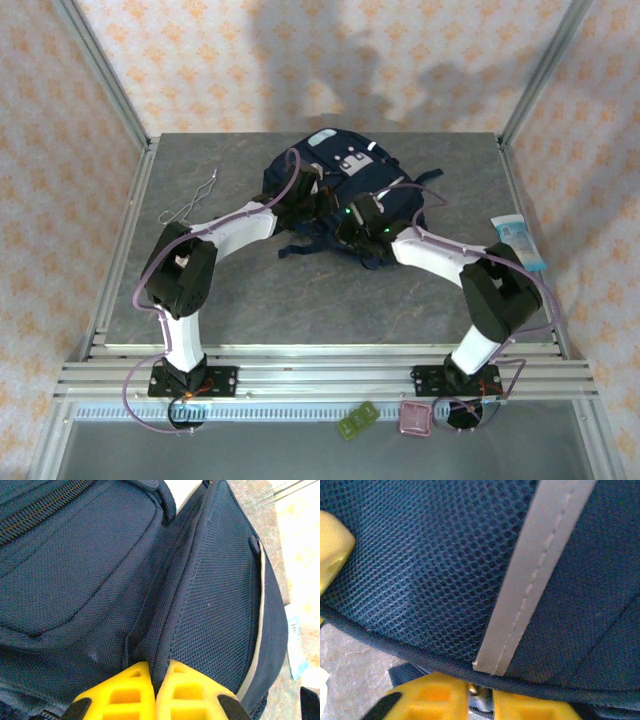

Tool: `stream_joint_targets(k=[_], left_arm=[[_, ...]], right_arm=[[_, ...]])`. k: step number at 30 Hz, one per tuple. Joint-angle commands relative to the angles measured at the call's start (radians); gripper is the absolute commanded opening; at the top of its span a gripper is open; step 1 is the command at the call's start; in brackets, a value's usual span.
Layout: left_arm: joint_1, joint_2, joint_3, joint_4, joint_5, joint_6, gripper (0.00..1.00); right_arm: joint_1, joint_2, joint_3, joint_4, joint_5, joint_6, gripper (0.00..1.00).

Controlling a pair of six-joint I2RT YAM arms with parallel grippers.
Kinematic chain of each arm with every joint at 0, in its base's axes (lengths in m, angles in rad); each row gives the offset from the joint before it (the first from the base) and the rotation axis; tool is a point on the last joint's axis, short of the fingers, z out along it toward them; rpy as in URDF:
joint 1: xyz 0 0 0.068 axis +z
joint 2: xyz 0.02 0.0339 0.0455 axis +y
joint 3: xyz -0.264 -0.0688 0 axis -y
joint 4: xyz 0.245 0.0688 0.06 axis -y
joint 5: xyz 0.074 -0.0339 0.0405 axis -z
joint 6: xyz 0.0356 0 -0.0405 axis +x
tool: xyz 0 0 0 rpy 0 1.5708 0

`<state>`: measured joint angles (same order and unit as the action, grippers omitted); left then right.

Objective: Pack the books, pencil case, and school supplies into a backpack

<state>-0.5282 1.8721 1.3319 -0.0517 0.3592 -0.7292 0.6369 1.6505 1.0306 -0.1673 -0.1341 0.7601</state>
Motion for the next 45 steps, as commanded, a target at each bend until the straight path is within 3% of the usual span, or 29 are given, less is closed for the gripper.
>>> stream_joint_targets(k=[1, 7, 15, 27, 37, 40, 42, 45], left_arm=[[-0.035, -0.081, 0.007, 0.061, 0.12, -0.003, 0.0], [-0.022, -0.068, 0.018, 0.061, 0.12, 0.004, 0.0], [-0.012, -0.056, 0.021, 0.05, 0.074, 0.028, 0.0], [0.007, -0.049, 0.012, 0.02, 0.015, 0.082, 0.0], [0.021, -0.044, 0.006, 0.013, 0.008, 0.092, 0.0], [0.022, -0.039, 0.004, 0.022, 0.021, 0.085, 0.0], [0.02, -0.035, 0.004, 0.03, 0.037, 0.078, 0.0], [0.018, -0.033, 0.007, 0.03, 0.04, 0.078, 0.0]], right_arm=[[-0.016, -0.002, 0.031, 0.062, 0.128, 0.005, 0.13], [-0.016, -0.068, -0.019, 0.029, 0.13, -0.001, 0.09], [-0.016, -0.046, 0.042, -0.128, 0.084, -0.059, 0.04], [-0.03, -0.022, 0.065, -0.377, 0.216, -0.161, 0.07], [-0.124, -0.127, -0.002, -0.403, 0.307, -0.226, 0.08], [-0.125, -0.14, -0.013, -0.353, 0.255, -0.266, 0.12], [-0.125, -0.145, -0.026, -0.298, 0.191, -0.282, 0.05], [-0.125, -0.135, -0.02, -0.26, 0.159, -0.289, 0.04]])
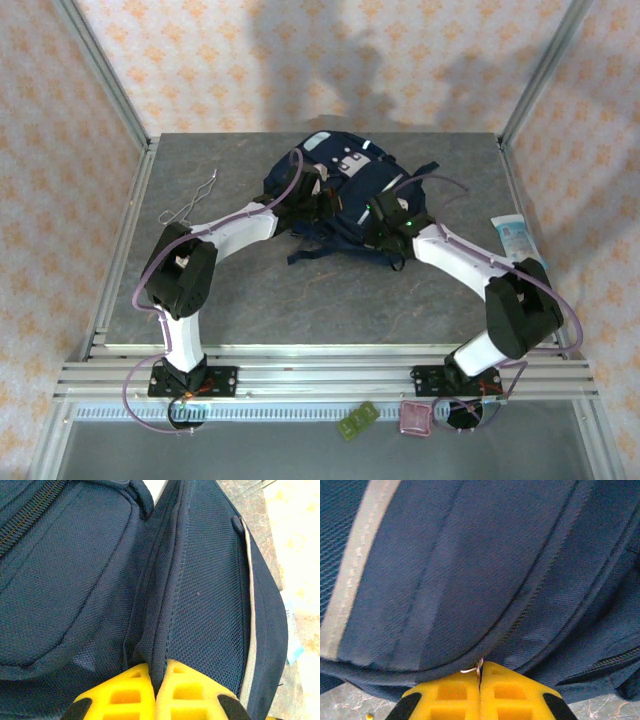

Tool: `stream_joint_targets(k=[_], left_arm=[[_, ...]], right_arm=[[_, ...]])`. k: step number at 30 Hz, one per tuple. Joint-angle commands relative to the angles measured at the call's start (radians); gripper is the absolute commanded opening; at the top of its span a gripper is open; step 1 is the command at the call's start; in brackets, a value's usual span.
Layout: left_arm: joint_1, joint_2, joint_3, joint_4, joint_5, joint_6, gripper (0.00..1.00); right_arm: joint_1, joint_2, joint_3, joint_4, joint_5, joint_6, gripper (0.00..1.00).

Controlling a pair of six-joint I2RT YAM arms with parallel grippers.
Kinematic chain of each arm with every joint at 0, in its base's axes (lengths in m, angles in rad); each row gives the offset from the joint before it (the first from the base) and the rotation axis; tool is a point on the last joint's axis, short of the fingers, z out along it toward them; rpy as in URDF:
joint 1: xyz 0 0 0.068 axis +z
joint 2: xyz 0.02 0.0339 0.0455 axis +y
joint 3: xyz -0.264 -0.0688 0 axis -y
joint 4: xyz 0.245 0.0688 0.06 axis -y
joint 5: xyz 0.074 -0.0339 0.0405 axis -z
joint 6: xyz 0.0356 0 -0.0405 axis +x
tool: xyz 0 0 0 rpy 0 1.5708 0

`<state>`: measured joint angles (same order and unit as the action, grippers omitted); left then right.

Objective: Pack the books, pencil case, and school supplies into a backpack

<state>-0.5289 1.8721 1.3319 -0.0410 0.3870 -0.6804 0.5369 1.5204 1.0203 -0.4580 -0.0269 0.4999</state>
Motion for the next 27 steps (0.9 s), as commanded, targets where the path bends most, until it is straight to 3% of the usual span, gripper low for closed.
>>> stream_joint_targets(k=[1, 4, 8, 14, 19, 25, 27], left_arm=[[0.02, -0.035, 0.008, 0.018, 0.008, 0.031, 0.0], [0.019, -0.04, 0.008, 0.009, -0.001, 0.039, 0.0], [0.019, -0.039, 0.013, 0.006, 0.0, 0.041, 0.0], [0.019, -0.034, 0.016, 0.004, -0.001, 0.042, 0.0], [0.026, -0.034, 0.017, -0.029, -0.023, 0.082, 0.0], [0.027, -0.029, 0.016, -0.05, -0.037, 0.123, 0.0], [0.028, -0.023, 0.022, -0.051, -0.04, 0.128, 0.0]], right_arm=[[-0.025, 0.002, -0.004, 0.033, 0.051, -0.035, 0.06], [-0.025, 0.02, -0.004, 0.041, 0.056, -0.051, 0.17], [-0.025, 0.03, -0.023, 0.072, 0.038, -0.076, 0.18], [-0.025, 0.035, -0.016, 0.066, 0.047, -0.104, 0.0], [-0.048, 0.029, -0.035, 0.028, 0.157, -0.145, 0.0], [-0.118, 0.009, -0.034, 0.041, 0.193, -0.139, 0.0], [-0.118, -0.009, -0.037, 0.052, 0.148, -0.159, 0.0]])
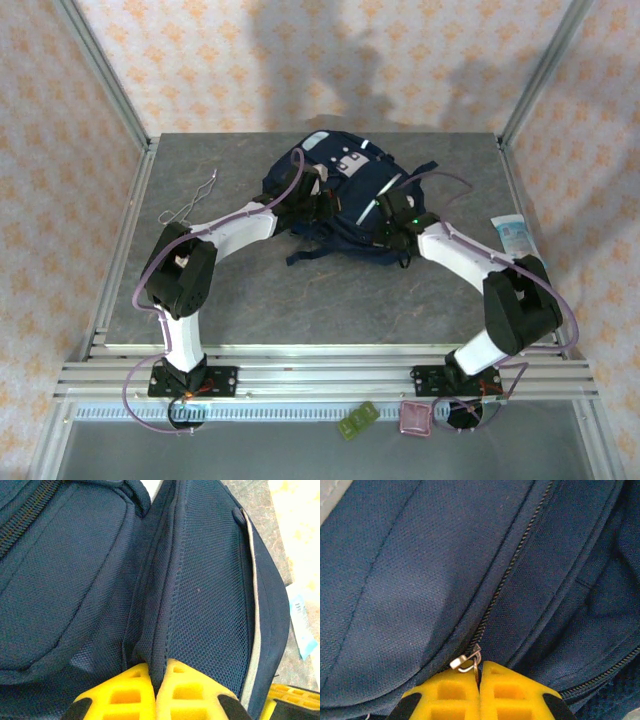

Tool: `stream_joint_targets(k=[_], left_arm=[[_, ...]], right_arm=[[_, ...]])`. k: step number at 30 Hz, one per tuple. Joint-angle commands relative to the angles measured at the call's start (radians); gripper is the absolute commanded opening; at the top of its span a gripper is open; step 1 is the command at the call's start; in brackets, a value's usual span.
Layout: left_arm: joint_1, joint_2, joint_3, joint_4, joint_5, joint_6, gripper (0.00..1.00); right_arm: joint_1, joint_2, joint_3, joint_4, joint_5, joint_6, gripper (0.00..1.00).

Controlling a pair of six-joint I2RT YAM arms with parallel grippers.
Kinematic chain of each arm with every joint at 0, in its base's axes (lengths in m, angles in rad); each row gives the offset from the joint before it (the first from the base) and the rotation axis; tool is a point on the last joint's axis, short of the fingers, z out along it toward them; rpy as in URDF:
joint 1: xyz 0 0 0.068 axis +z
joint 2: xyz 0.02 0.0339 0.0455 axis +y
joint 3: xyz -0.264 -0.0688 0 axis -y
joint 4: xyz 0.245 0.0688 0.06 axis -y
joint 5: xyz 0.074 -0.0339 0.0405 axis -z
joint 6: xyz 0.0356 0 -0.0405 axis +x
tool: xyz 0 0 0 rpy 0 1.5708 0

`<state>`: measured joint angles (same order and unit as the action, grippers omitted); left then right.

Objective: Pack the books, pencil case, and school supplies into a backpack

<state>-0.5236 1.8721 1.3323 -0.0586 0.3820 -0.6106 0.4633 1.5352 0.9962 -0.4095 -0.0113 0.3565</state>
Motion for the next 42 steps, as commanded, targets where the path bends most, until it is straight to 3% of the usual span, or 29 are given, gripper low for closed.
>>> stream_joint_targets(k=[1, 6, 8, 11, 15, 19, 23, 29, 35, 39, 42], left_arm=[[0.023, -0.019, 0.026, -0.036, -0.041, 0.062, 0.0], [0.032, 0.023, 0.085, -0.062, -0.099, 0.112, 0.0], [0.043, 0.063, 0.124, -0.071, -0.107, 0.131, 0.0], [0.059, 0.112, 0.192, -0.082, -0.107, 0.145, 0.0], [0.075, 0.149, 0.282, -0.102, -0.121, 0.155, 0.0], [0.086, 0.124, 0.294, -0.104, -0.138, 0.16, 0.21], [0.088, 0.043, 0.177, -0.086, -0.136, 0.15, 0.38], [0.086, -0.161, -0.103, 0.004, -0.108, 0.062, 0.49], [0.039, -0.216, -0.254, 0.071, -0.078, -0.013, 0.54], [-0.005, -0.168, -0.251, 0.104, -0.074, -0.033, 0.54], [-0.019, -0.121, -0.22, 0.123, -0.075, -0.037, 0.47]], right_arm=[[-0.044, -0.04, -0.024, 0.015, 0.097, -0.028, 0.0], [-0.012, -0.12, -0.083, 0.001, -0.015, -0.073, 0.0], [0.026, -0.137, -0.107, -0.002, -0.129, -0.106, 0.0], [0.107, -0.13, -0.128, 0.035, -0.24, -0.099, 0.0], [0.204, -0.058, -0.077, 0.108, -0.295, -0.059, 0.0], [0.235, -0.006, -0.018, 0.25, -0.362, -0.002, 0.0], [0.235, 0.029, 0.038, 0.29, -0.331, 0.017, 0.0], [0.233, 0.069, 0.046, 0.277, -0.329, 0.022, 0.0], [0.233, 0.059, 0.013, 0.298, -0.319, 0.032, 0.0], [0.233, 0.056, 0.01, 0.299, -0.313, 0.034, 0.0], [0.233, 0.058, 0.015, 0.28, -0.289, 0.036, 0.0]])
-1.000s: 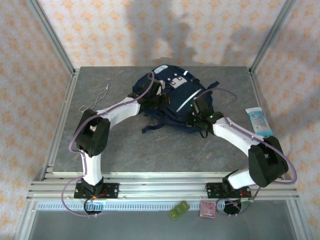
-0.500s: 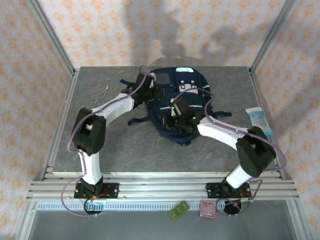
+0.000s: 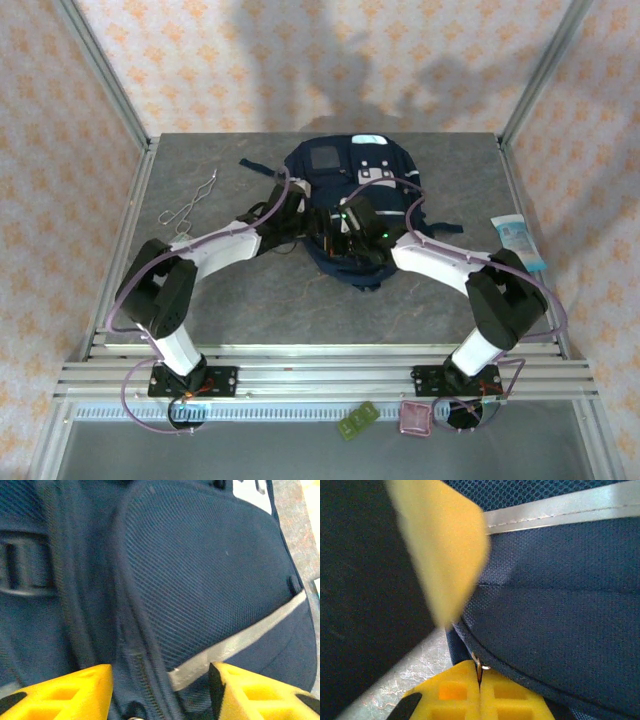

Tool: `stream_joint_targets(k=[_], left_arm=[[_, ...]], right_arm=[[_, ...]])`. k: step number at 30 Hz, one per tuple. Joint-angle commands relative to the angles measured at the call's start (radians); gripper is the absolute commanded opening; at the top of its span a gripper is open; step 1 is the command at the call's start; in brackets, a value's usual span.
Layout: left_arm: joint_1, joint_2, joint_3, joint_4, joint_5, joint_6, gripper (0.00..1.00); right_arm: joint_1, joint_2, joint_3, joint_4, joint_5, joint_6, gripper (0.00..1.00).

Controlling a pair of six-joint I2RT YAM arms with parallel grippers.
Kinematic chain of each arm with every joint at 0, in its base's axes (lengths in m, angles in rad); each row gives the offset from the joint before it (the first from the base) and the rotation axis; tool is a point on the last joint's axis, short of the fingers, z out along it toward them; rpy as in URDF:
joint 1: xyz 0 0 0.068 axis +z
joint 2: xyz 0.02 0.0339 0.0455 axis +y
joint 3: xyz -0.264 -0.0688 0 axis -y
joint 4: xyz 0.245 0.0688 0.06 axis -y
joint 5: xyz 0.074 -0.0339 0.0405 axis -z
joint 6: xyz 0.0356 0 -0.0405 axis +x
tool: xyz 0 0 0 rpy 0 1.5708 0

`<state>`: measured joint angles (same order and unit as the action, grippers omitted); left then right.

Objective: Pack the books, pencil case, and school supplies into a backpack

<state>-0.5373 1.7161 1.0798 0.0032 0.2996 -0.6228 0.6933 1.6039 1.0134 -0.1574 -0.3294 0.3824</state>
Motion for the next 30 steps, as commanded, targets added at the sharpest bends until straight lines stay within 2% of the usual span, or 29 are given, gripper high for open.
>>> stream_joint_targets(k=[1, 3, 4, 5, 11, 15, 19, 23, 27, 30], left_arm=[[-0.006, 0.049, 0.047, 0.059, 0.001, -0.024, 0.37], [-0.005, 0.069, 0.074, 0.041, -0.015, -0.012, 0.14], [-0.003, 0.075, 0.084, 0.028, -0.028, -0.006, 0.05], [-0.001, 0.076, 0.089, 0.024, -0.029, -0.003, 0.0], [0.027, 0.063, 0.089, 0.006, -0.03, 0.018, 0.0], [0.048, 0.05, 0.09, -0.002, -0.033, 0.031, 0.0], [0.075, 0.06, 0.117, -0.019, -0.04, 0.068, 0.0], [0.105, 0.098, 0.188, -0.049, -0.05, 0.098, 0.0], [0.134, 0.15, 0.291, -0.089, -0.069, 0.138, 0.0], [0.159, 0.186, 0.359, -0.113, -0.073, 0.15, 0.0]], right_arm=[[0.003, -0.009, 0.0, 0.015, 0.042, 0.01, 0.0], [0.002, -0.012, 0.002, -0.013, 0.068, 0.013, 0.0], [-0.001, -0.017, -0.002, -0.028, 0.084, 0.016, 0.0], [-0.008, -0.026, -0.01, -0.04, 0.097, 0.019, 0.0], [-0.111, -0.119, -0.113, -0.104, 0.181, 0.02, 0.0], [-0.165, -0.172, -0.152, -0.202, 0.33, -0.015, 0.0], [-0.19, -0.214, -0.177, -0.226, 0.384, -0.024, 0.0], [-0.178, -0.216, -0.172, -0.191, 0.302, -0.002, 0.0], [-0.093, -0.17, -0.131, -0.146, 0.271, 0.027, 0.0], [-0.039, -0.102, -0.074, -0.091, 0.201, 0.05, 0.0]])
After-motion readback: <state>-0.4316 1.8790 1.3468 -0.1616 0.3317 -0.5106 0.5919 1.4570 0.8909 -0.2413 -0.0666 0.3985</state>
